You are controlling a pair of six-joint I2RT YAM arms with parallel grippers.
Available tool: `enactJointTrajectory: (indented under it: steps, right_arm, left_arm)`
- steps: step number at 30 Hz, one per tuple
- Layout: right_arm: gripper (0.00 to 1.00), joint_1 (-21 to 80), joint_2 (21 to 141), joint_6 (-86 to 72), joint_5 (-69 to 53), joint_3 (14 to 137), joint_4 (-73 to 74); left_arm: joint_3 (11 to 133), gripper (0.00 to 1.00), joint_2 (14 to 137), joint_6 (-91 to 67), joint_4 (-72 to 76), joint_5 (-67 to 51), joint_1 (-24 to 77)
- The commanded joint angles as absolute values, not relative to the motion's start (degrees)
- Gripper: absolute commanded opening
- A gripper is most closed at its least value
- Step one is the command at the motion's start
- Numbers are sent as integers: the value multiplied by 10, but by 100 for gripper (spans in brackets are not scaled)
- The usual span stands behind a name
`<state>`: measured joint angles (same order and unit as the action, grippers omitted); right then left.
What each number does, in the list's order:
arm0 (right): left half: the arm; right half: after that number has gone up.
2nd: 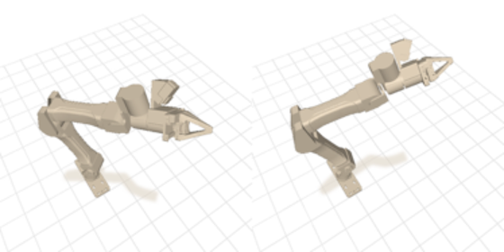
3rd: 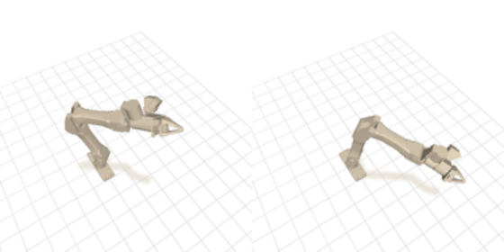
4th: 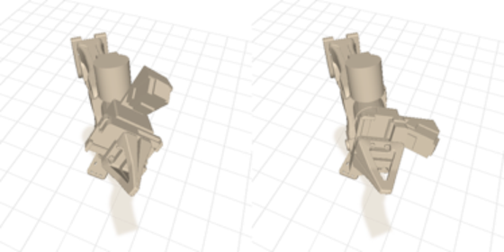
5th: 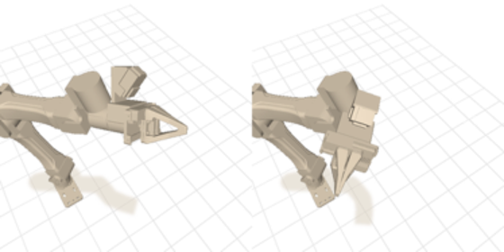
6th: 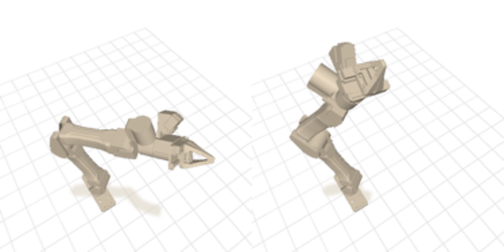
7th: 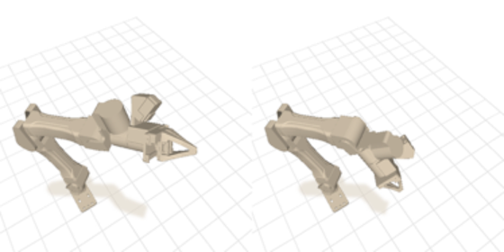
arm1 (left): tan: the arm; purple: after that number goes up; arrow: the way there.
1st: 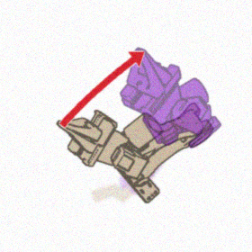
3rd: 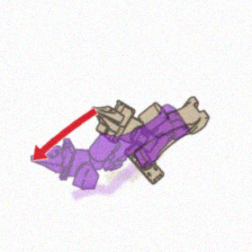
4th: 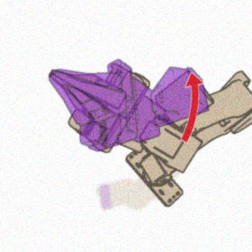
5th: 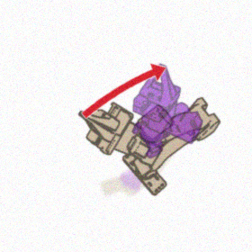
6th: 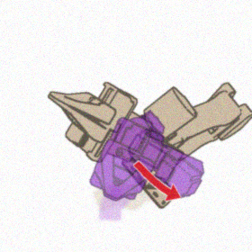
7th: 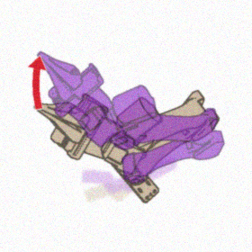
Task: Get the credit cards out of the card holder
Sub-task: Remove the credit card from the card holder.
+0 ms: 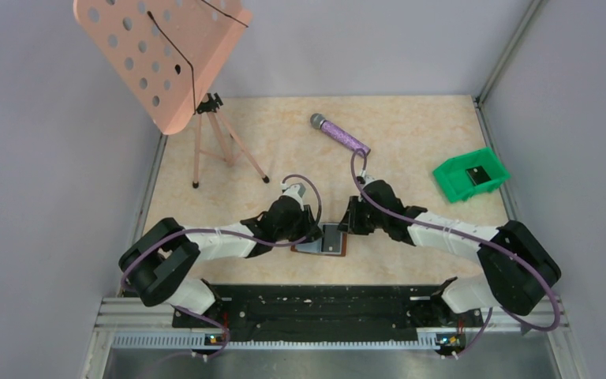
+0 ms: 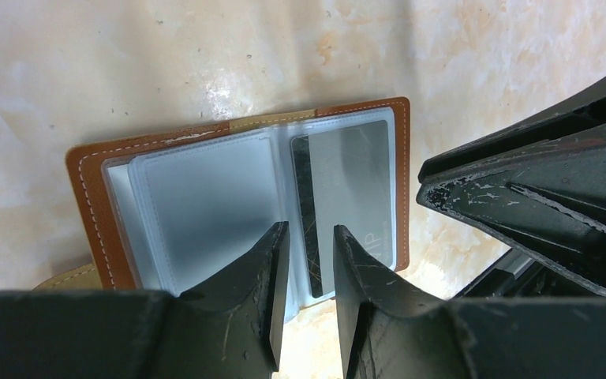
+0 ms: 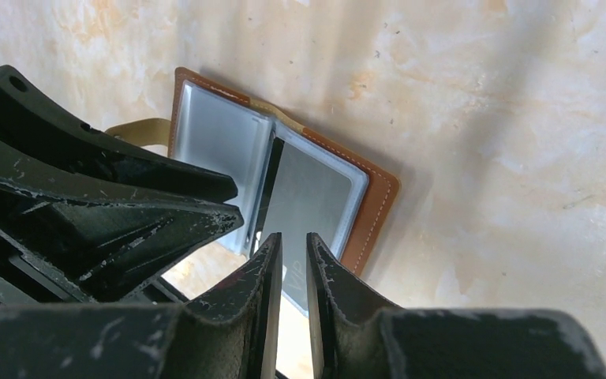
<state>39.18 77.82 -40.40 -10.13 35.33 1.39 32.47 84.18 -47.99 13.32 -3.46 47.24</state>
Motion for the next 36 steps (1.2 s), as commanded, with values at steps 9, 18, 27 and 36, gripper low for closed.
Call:
enactJointTrajectory:
  steps: [9, 18, 27, 36]
  right_arm:
    - [18, 386, 837, -427, -115, 326, -73]
    - [22, 386, 854, -422, -109, 318, -77]
    - [27, 386, 829, -420, -88, 321, -48]
    - [27, 387, 828, -431, -102, 313, -64]
  left_arm:
    - [319, 33, 846, -460, 146, -31, 471]
    - [314, 33, 853, -459, 153, -38, 471]
    - [293, 35, 850, -473, 177, -40, 469]
    - [281, 35, 857, -483, 198, -56, 466]
